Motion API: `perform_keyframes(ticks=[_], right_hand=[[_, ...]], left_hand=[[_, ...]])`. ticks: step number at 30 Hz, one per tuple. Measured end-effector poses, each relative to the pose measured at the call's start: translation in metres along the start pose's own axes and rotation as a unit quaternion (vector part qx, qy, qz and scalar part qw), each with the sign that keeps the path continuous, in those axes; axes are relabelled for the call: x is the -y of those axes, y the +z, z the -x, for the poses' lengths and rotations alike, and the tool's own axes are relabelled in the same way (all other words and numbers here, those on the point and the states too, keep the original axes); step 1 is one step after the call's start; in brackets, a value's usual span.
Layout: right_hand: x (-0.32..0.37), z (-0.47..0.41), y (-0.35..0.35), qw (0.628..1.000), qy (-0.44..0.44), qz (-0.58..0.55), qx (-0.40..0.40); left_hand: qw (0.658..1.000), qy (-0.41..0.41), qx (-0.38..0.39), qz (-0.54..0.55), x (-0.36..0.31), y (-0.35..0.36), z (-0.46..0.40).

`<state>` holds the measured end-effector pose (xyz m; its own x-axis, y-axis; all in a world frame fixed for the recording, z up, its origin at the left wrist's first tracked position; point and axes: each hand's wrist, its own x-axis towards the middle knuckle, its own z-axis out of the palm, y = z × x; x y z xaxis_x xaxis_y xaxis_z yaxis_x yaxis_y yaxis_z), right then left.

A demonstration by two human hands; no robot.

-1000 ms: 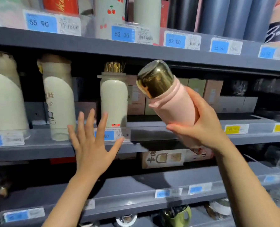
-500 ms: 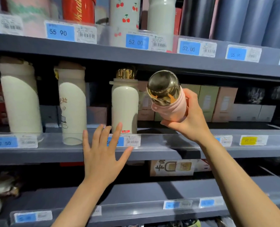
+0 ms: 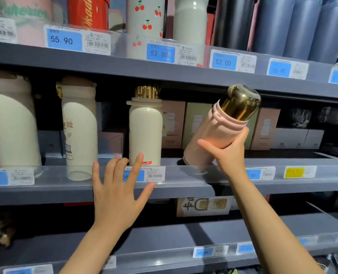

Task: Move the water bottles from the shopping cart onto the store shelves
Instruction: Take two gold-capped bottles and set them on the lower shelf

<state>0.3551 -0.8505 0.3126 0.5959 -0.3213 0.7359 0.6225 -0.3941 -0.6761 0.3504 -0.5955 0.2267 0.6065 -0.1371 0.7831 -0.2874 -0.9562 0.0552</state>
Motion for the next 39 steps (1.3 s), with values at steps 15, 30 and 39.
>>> perform_keyframes(ticks=[15, 30, 39], right_hand=[[0.01, -0.01, 0.006, 0.958, 0.241, -0.095, -0.127], [0.026, -0.009, 0.046, 0.981, 0.145, 0.12, 0.04], [0.023, -0.004, 0.049, 0.977, 0.121, 0.169, 0.04]], left_hand=[[1.0, 0.003, -0.001, 0.002, 0.0, 0.0, 0.0], [1.0, 0.008, 0.005, 0.005, 0.001, -0.002, 0.0], [1.0, 0.017, -0.012, 0.001, 0.003, 0.005, 0.0]])
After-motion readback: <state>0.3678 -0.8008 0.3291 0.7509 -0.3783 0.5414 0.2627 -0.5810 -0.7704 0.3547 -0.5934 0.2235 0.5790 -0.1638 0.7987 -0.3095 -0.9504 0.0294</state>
